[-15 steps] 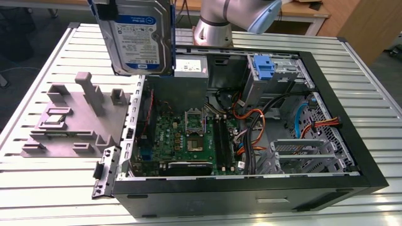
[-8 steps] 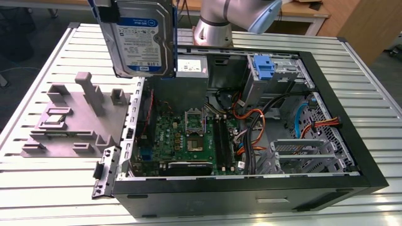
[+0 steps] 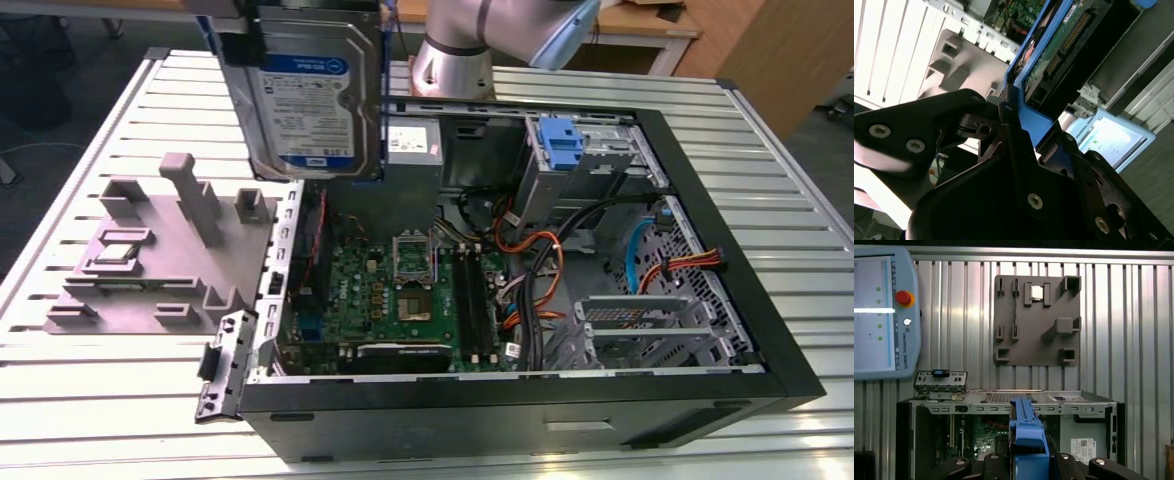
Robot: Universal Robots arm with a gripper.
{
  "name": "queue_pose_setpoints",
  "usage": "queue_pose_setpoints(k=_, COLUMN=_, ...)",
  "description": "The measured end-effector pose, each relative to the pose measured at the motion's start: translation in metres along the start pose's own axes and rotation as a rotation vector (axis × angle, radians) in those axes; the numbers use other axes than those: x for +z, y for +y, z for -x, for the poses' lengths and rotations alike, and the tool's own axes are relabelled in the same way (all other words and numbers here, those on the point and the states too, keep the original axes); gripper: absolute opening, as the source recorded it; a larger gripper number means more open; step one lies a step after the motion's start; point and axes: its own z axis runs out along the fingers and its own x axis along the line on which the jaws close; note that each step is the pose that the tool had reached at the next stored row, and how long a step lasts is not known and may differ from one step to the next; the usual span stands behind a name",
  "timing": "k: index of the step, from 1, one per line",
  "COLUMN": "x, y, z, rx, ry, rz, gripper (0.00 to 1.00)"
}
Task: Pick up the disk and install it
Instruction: 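Pick up the disk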
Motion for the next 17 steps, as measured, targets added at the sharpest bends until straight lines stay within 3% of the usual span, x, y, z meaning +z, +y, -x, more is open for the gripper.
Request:
queue_pose_setpoints(k=14, x=0.0056, y=-0.0637, z=0.0008, rx=0.000, ry=-0.0001, rz=0.0000, gripper=0.37)
queue_pose_setpoints(k=17, x=0.0059, y=-0.0668, z=0.0008, rx=0.000, ry=-0.0001, rz=0.0000, gripper=0.37)
